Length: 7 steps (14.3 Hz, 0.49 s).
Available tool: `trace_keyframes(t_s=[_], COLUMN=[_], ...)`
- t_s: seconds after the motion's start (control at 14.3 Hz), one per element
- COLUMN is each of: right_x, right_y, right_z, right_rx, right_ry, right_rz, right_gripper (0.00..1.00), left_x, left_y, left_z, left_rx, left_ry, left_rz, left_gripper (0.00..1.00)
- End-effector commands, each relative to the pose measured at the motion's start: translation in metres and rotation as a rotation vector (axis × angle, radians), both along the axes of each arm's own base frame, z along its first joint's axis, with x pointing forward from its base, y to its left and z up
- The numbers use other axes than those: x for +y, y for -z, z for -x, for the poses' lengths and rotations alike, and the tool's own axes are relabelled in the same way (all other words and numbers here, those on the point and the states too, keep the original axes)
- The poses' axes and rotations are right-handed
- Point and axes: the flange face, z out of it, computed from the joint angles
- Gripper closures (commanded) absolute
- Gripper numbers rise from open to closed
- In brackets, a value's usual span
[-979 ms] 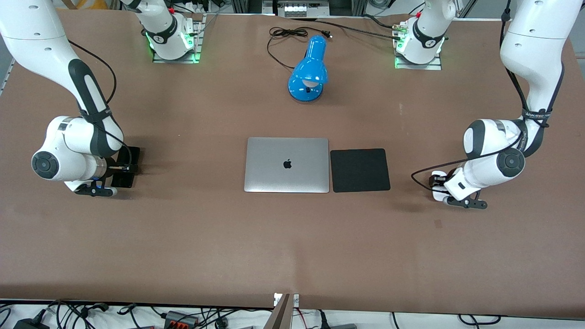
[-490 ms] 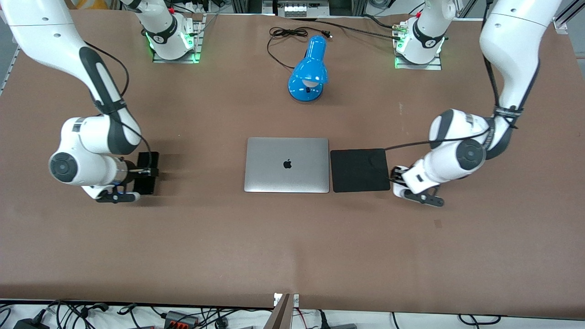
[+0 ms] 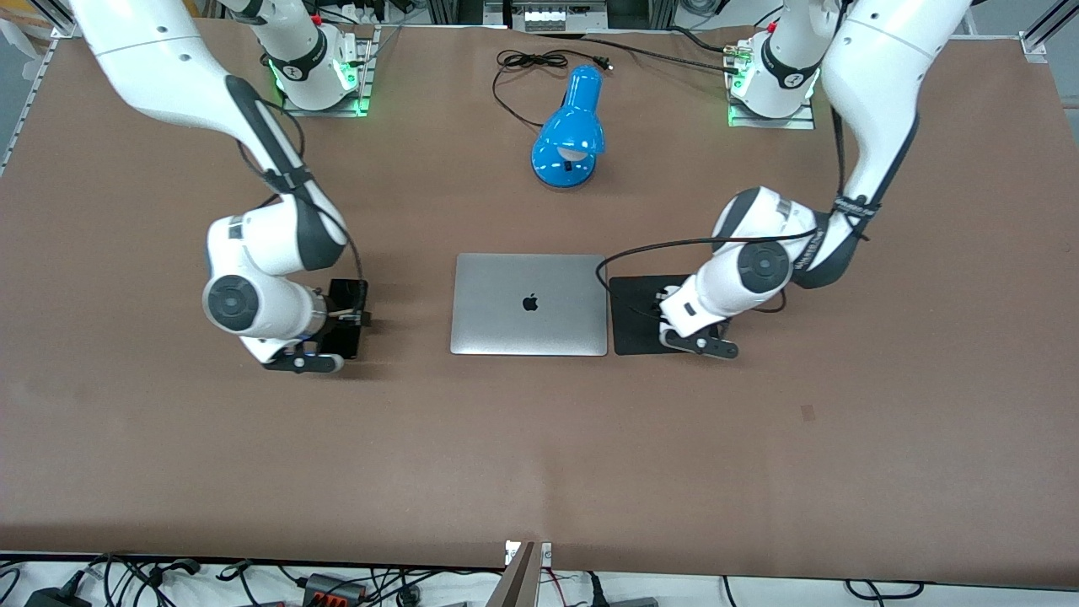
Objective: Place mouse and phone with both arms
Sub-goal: 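Carry the phone beside the laptop while the left gripper carries the mouse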
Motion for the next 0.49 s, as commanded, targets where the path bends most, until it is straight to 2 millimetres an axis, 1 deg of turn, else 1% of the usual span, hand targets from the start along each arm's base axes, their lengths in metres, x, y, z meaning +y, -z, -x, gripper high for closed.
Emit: trace_keyframes(t_s=[0.0,0.07,0.14,0.21,0.28,0.42], right_x=[0.018,0.025,0.038,0.051,0.061,0.062], right_y=[0.006,0.008,0.012,0.014,0.018,0.019], right_z=[-0.01,-0.008,-0.004,0.001,0.005,0.006], right_rx=[0.002,0.006,0.009,0.01,0.015,0.017], right_ry=[0.011,0.005,-0.016,-0.036,-0.054,-0.057], right_rz=[-0.027,-0.031,-0.031,-0.033,-0.031,-0.028], right_gripper=[0.82,0.82,0.82,0.82,0.82,0.82], left_x=[-0.003,-0.007,-0.012,-0.019,-0.02,-0.017], left_y=[0.013,0.018,0.02,0.023,0.025,0.025], left_z=[-0.006,-0.004,0.0,0.003,0.004,0.003], left_rx=[0.006,0.013,0.021,0.017,0.003,-0.008], left_ry=[-0.041,-0.072,-0.114,-0.114,-0.096,-0.078], left_rz=[-0.021,-0.032,-0.043,-0.063,-0.082,-0.099], left_gripper=[0.76,0.76,0.76,0.76,0.76,0.75])
